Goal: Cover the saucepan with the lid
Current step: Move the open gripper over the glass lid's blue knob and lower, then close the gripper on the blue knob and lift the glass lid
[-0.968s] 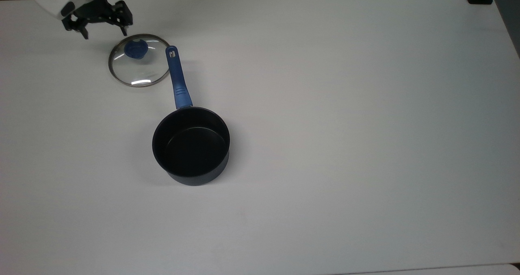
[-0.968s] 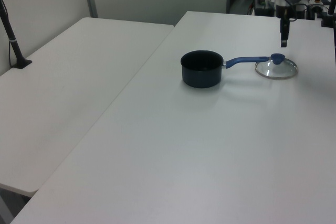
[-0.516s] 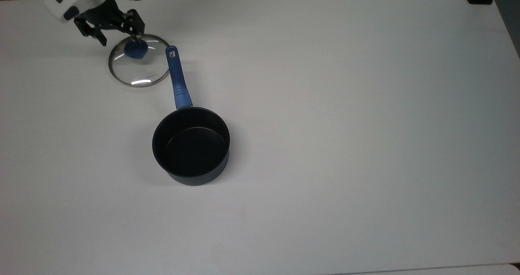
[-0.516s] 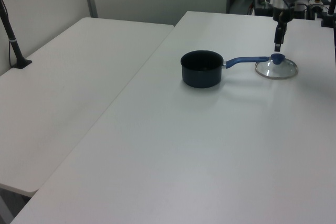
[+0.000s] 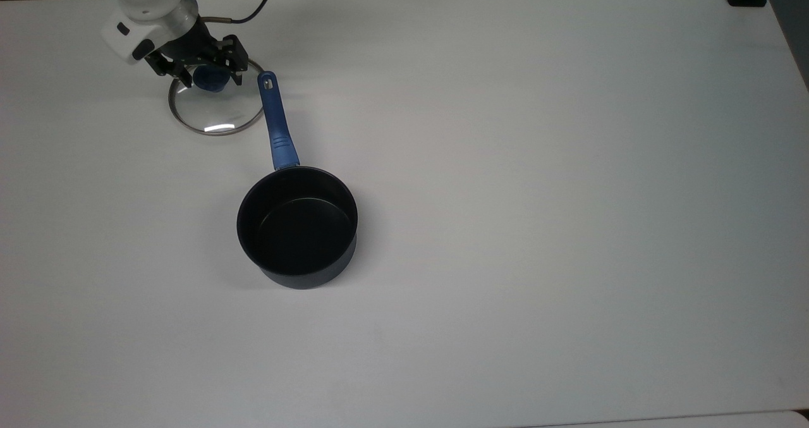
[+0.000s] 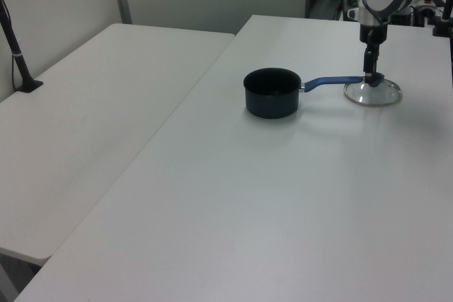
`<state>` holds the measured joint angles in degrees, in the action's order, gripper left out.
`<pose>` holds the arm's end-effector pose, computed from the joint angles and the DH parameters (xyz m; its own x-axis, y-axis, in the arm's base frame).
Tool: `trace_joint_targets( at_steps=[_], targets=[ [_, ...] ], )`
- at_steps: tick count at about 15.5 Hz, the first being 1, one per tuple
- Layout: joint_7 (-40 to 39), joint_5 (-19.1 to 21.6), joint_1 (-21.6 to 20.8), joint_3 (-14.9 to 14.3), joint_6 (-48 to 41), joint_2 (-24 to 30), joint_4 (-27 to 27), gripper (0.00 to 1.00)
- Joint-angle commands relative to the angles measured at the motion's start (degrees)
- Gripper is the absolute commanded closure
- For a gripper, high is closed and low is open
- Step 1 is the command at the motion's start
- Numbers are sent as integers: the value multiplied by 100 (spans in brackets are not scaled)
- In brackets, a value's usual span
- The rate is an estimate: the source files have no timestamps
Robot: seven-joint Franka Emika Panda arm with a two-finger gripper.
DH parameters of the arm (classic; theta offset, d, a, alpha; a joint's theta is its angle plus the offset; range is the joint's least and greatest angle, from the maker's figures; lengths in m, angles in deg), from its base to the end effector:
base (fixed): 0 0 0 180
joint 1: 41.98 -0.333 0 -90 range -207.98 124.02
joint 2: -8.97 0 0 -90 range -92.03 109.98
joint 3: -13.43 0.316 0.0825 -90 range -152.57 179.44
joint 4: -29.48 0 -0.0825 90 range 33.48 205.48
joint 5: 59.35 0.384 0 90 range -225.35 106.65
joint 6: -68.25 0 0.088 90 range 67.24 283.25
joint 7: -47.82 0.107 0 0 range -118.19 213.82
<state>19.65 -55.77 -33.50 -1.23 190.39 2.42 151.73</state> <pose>0.5018 -0.2101 0.3467 0.9945 0.0545 -0.0894 0.0482 -0.9963 -0.0705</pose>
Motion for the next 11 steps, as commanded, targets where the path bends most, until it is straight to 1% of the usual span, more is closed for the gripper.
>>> trace_joint_targets(
  at_steps=[1, 2, 3, 5, 6, 11],
  targets=[
    [4, -24, -48, -10, 116, 57, 80, 43],
    [4, -24, -48, -19, 90, 75, 80, 52],
    [4, -32, -30, -19, 73, 101, 80, 56],
    [-13, -129, -21, -19, 64, 101, 80, 61],
    [-13, -164, -21, -19, 64, 101, 80, 65],
    [-110, -191, 23, -19, -331, 233, -130, 66]
  ],
)
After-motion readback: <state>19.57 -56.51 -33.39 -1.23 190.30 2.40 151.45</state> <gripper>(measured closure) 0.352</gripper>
